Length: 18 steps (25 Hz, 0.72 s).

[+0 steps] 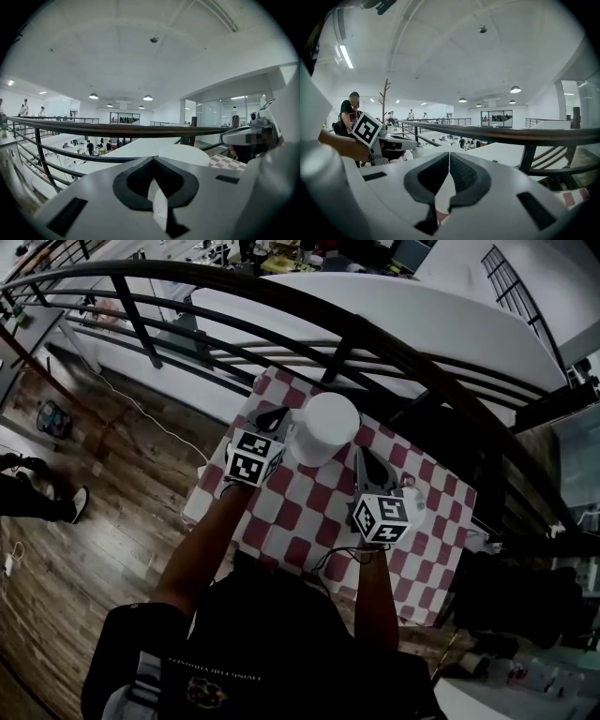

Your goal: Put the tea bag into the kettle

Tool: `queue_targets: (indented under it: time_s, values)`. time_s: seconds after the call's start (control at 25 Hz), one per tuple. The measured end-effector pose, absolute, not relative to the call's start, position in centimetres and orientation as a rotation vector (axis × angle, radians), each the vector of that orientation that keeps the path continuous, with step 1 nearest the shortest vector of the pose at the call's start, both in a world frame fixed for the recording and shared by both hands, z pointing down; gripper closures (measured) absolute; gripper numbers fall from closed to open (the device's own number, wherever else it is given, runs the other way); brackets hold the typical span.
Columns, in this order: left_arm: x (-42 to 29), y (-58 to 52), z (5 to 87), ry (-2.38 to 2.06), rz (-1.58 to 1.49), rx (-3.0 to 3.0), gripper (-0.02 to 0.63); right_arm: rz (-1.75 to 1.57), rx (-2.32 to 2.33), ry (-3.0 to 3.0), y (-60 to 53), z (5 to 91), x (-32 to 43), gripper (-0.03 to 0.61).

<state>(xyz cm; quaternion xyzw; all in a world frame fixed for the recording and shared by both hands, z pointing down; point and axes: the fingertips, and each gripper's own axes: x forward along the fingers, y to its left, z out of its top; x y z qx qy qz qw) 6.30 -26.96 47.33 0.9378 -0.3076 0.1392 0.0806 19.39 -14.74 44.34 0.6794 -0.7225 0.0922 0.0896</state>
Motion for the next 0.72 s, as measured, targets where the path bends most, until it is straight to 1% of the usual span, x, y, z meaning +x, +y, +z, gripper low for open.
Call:
queue_targets:
  time_s: [0.28, 0.72]
  values:
    - [5.9, -27.4, 47.7, -0.981, 0.340, 2.792, 0.611, 0.297, 2.045, -2.141, -15.7, 44.5, 20.7, 0.565]
    - [5.9, -27.3, 48.2, -0.931, 0.295, 2.737, 0.611, 0.423, 2.022, -2.124, -17.6, 47.1, 20.9, 0.565]
